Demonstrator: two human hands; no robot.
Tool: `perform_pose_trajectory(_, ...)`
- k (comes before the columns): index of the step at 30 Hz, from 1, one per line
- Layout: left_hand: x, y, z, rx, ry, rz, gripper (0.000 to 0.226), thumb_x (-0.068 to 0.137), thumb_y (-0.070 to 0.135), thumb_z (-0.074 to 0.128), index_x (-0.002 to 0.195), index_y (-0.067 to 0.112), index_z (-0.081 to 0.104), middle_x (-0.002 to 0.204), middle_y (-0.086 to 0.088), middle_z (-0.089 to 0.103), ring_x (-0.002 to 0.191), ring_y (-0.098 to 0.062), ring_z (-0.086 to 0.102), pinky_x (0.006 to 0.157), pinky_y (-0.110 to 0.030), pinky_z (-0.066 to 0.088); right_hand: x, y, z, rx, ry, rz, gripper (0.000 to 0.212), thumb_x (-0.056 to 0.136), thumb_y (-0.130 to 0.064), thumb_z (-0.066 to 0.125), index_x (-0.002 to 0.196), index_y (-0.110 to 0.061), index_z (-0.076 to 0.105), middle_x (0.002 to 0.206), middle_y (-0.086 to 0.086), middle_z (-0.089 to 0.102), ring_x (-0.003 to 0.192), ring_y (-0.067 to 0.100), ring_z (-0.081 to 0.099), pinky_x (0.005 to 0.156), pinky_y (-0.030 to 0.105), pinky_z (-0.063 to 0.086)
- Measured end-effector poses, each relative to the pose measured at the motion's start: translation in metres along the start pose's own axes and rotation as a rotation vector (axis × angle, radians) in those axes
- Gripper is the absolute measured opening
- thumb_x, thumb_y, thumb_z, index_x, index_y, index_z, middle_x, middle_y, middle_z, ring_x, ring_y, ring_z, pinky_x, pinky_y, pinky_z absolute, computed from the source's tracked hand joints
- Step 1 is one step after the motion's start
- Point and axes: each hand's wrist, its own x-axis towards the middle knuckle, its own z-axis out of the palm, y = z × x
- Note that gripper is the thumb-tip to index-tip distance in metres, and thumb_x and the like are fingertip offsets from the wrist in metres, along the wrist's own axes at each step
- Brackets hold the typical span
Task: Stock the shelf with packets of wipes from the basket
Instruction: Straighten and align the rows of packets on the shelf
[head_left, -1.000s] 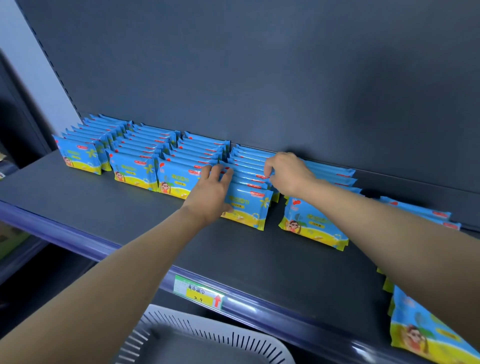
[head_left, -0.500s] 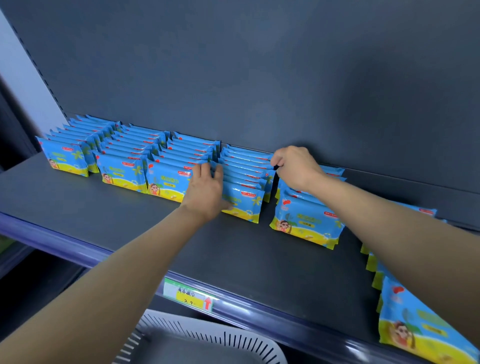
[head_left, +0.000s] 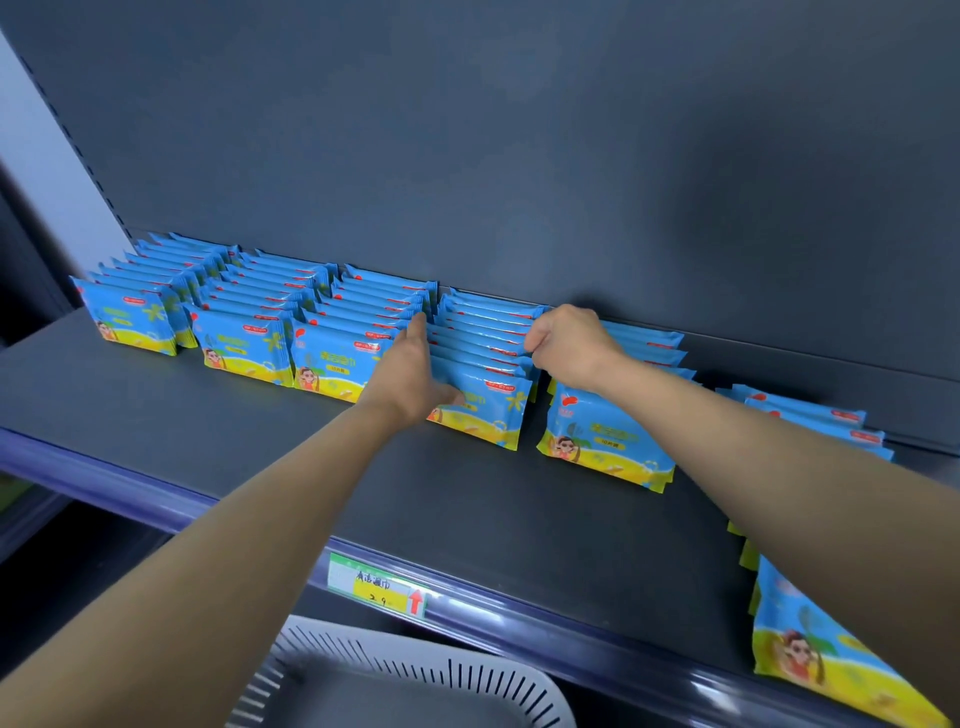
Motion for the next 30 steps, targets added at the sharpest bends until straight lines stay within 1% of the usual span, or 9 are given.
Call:
perform_pose_trajectory(3, -0.001, -0.001, 0.001, -0.076, 0.030, -0.017, 0.093, 0.066, 0.013, 0.082, 0.140, 0.006, 0.026, 0.134, -0.011, 0.046, 0.122, -0.026, 0.045, 0.096, -0.031, 0.040, 0.000, 0.000, 0.001, -0.027, -0.003, -0.013, 0.021, 0.081, 0.006, 0.053, 0.091, 0.002, 0.071, 0.103, 0.018, 0.069, 0.098, 0.032, 0.065, 0.082, 0.044, 0.055)
perform_pose_trajectory(7, -0.002, -0.002, 0.000, -0.045, 0.022, 0.000, 0.092, 0.070, 0.013, 0.079, 0.144, 0.007, 0.024, 0.137, -0.012, 0.044, 0.124, -0.027, 0.044, 0.100, -0.034, 0.040, 0.001, -0.003, 0.005, -0.085, 0.018, -0.026, 0.021, 0.083, 0.007, 0.051, 0.090, 0.001, 0.070, 0.099, 0.016, 0.069, 0.091, 0.030, 0.065, 0.079, 0.043, 0.056)
perform_pose_trajectory(12, -0.006, -0.002, 0.000, 0.069, -0.001, 0.033, 0.092, 0.076, 0.016, 0.075, 0.147, 0.007, 0.017, 0.143, -0.013, 0.029, 0.126, -0.030, 0.042, 0.102, -0.033, 0.037, 0.000, -0.001, 0.006, 0.010, 0.045, -0.022, 0.025, 0.083, 0.005, 0.050, 0.086, -0.006, 0.073, 0.097, 0.011, 0.071, 0.093, 0.028, 0.065, 0.082, 0.042, 0.055)
perform_pose_trajectory(15, -0.006, -0.001, 0.000, 0.120, -0.045, 0.039, 0.104, 0.074, 0.022, 0.077, 0.148, 0.008, 0.006, 0.152, -0.010, 0.014, 0.135, -0.028, 0.032, 0.108, -0.033, 0.031, 0.000, 0.004, 0.000, 0.049, 0.126, 0.007, 0.031, 0.085, 0.006, 0.047, 0.093, -0.012, 0.072, 0.104, 0.009, 0.070, 0.102, 0.028, 0.062, 0.092, 0.040, 0.050)
perform_pose_trajectory(17, -0.004, -0.001, -0.002, 0.120, -0.068, 0.024, 0.106, 0.073, 0.024, 0.078, 0.149, 0.008, 0.005, 0.155, -0.008, 0.010, 0.140, -0.026, 0.025, 0.111, -0.034, 0.027, 0.000, 0.010, -0.007, 0.055, 0.182, 0.027, 0.034, 0.085, 0.007, 0.047, 0.098, -0.013, 0.070, 0.107, 0.009, 0.068, 0.108, 0.029, 0.059, 0.099, 0.041, 0.044)
perform_pose_trajectory(21, 0.000, 0.001, -0.004, 0.101, -0.066, 0.027, 0.100, 0.073, 0.020, 0.078, 0.148, 0.006, 0.012, 0.153, -0.009, 0.020, 0.139, -0.024, 0.026, 0.110, -0.032, 0.026, -0.003, 0.022, -0.020, 0.037, 0.245, 0.084, 0.036, 0.082, 0.007, 0.044, 0.093, -0.014, 0.070, 0.105, 0.006, 0.069, 0.107, 0.029, 0.058, 0.101, 0.043, 0.041)
perform_pose_trajectory(26, -0.001, 0.005, -0.004, 0.135, -0.058, 0.037, 0.097, 0.075, 0.019, 0.077, 0.147, 0.005, 0.014, 0.151, -0.010, 0.024, 0.136, -0.026, 0.030, 0.109, -0.032, 0.029, -0.009, 0.036, -0.025, 0.065, 0.228, 0.088, 0.034, 0.085, 0.005, 0.045, 0.092, -0.016, 0.071, 0.106, 0.008, 0.069, 0.107, 0.030, 0.058, 0.101, 0.043, 0.043)
perform_pose_trajectory(28, -0.003, 0.007, -0.004, 0.204, -0.076, 0.031, 0.096, 0.077, 0.020, 0.075, 0.147, 0.004, 0.012, 0.151, -0.011, 0.022, 0.136, -0.028, 0.029, 0.109, -0.034, 0.029, -0.013, 0.041, -0.028, 0.081, 0.229, 0.083, 0.033, 0.086, 0.004, 0.045, 0.093, -0.016, 0.071, 0.107, 0.008, 0.069, 0.107, 0.030, 0.059, 0.099, 0.043, 0.045)
perform_pose_trajectory(30, -0.007, 0.012, -0.002, 0.391, -0.071, 0.048, 0.095, 0.078, 0.026, 0.072, 0.147, 0.004, 0.011, 0.149, -0.014, 0.020, 0.134, -0.032, 0.027, 0.109, -0.036, 0.029, -0.017, 0.045, -0.032, 0.091, 0.252, 0.083, 0.031, 0.086, 0.003, 0.046, 0.093, -0.015, 0.070, 0.106, 0.007, 0.069, 0.104, 0.029, 0.060, 0.095, 0.042, 0.048)
